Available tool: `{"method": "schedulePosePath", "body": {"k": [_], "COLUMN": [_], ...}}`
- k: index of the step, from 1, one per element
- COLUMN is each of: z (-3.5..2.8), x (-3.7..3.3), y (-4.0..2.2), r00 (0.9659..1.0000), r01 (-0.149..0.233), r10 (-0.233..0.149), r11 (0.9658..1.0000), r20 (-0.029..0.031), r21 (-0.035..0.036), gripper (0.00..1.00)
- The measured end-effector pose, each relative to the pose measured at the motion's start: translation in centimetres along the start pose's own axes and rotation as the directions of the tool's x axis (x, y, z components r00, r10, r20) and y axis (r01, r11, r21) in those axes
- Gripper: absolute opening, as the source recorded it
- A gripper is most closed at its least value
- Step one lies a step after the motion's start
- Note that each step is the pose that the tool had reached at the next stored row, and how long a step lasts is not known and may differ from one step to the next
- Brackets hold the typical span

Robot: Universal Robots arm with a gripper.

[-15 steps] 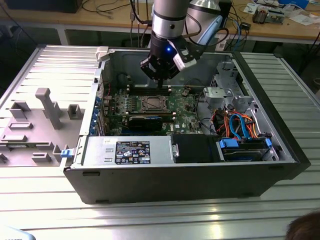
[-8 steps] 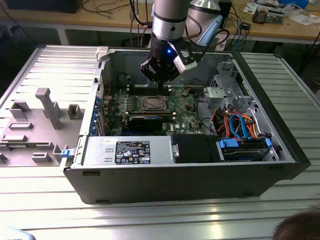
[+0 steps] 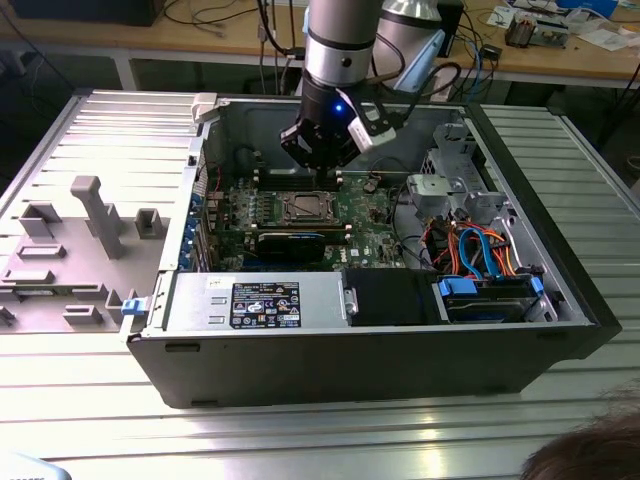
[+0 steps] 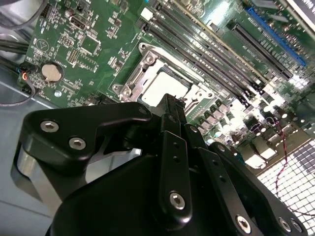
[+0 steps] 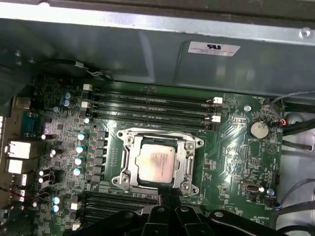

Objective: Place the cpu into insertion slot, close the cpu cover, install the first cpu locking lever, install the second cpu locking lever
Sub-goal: 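Install the second cpu locking lever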

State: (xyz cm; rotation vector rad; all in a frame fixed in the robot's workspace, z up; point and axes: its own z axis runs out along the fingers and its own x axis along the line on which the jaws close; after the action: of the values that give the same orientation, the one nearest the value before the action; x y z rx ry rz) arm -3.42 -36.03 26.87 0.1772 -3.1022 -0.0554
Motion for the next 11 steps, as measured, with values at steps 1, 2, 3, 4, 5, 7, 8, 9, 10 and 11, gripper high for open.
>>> {"method": "schedulePosePath", "body": {"k": [1, 2, 3, 4, 5, 7, 8, 9, 10, 11], "z": [-0.01, -0.01, -0.01, -0.01, -0.01, -0.02, -0.02, -0.02, -0.02, -0.02], "x": [0.02, 0.03, 0.04, 0.06, 0.07, 0.10, 0.11, 0.12, 0.13, 0.14], "y": [-0.18, -0.29, -0.39, -0.50, -0.58, -0.87, -0.95, -1.02, -1.11, -1.17], "r00": [1.0000, 1.0000, 1.0000, 1.0000, 1.0000, 1.0000, 1.0000, 1.0000, 1.0000, 1.0000], "r01": [0.000, 0.000, 0.000, 0.000, 0.000, 0.000, 0.000, 0.000, 0.000, 0.000], "r10": [0.000, 0.000, 0.000, 0.000, 0.000, 0.000, 0.000, 0.000, 0.000, 0.000], "r11": [1.0000, 1.0000, 1.0000, 1.0000, 1.0000, 1.0000, 1.0000, 1.0000, 1.0000, 1.0000], "r20": [0.0000, 0.0000, 0.0000, 0.0001, 0.0000, 0.0000, 0.0001, 0.0000, 0.0000, 0.0000], "r21": [-0.0001, -0.0002, -0.0002, -0.0003, -0.0003, -0.0004, -0.0003, -0.0003, -0.0004, -0.0004], "gripper": [0.11, 0.11, 0.11, 0.11, 0.11, 0.11, 0.11, 0.11, 0.11, 0.11]}}
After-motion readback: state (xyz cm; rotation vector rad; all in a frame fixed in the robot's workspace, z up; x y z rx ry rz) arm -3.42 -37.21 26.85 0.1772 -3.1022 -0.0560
